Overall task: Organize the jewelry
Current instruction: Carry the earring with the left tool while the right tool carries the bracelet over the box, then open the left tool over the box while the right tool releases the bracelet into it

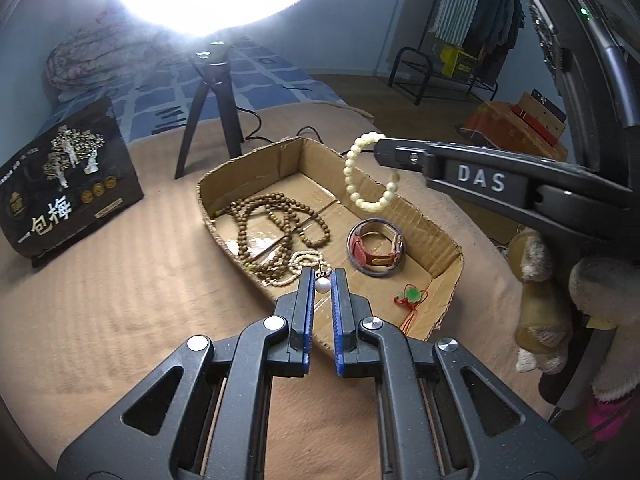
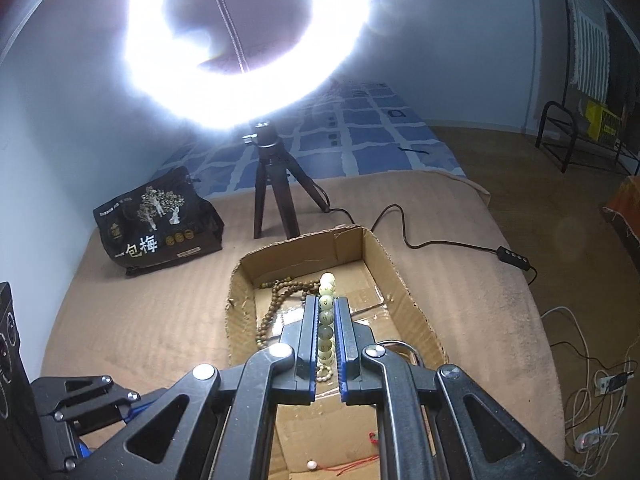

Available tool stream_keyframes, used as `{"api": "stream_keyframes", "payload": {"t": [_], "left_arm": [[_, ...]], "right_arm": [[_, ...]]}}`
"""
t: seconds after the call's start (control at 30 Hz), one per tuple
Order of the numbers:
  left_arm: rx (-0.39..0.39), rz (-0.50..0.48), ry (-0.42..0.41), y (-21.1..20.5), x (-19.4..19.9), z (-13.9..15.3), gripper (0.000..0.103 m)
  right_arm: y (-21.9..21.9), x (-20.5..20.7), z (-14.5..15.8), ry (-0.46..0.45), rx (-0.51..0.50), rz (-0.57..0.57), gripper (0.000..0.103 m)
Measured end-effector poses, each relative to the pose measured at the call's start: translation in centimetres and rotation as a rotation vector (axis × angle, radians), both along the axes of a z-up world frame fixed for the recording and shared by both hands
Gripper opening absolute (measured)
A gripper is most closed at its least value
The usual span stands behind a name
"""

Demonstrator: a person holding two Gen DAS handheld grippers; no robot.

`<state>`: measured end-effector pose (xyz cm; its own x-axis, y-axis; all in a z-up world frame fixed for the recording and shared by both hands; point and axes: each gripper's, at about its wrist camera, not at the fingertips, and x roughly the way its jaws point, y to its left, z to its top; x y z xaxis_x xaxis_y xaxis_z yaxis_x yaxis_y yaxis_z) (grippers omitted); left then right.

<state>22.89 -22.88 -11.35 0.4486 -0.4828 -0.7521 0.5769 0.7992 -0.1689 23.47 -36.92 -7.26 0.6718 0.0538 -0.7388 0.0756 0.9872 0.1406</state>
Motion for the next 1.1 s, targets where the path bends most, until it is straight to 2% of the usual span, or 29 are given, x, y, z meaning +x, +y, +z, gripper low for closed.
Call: {"api": "stream_keyframes", "payload": {"t": [0.43,0.9,0.93,1.03,1.1], "left_arm": [[-0.003,0.004,0.019,-1.6,1.2,-1.9,0.006],[0.001,-0.001,0.014,-2.0,1.5,-2.5,0.006],[0.004,-0.001,0.008,-2.1,1.5,-2.4,0.006],[0.02,-0.006,-0.008,-2.4,1.3,-2.4,0.006],[0.027,-0.008,-0.008,-2.5,1.3,-2.5,0.007]], "right_arm": [[-0.4,2.0,-1.9,0.017,0.01,0.001,0.005],[-1.1,2.5,-2.9,0.032,0.024,-0.014,0.006],[-1.1,2.6,-3.0,0.033,0.021,-0.015,0.009],[-1.3,2.5,-2.8,0.025,0.013,-0.025,0.034],[-1.4,2.4,-2.7,0.022,0.008,-0.034,0.041]]}}
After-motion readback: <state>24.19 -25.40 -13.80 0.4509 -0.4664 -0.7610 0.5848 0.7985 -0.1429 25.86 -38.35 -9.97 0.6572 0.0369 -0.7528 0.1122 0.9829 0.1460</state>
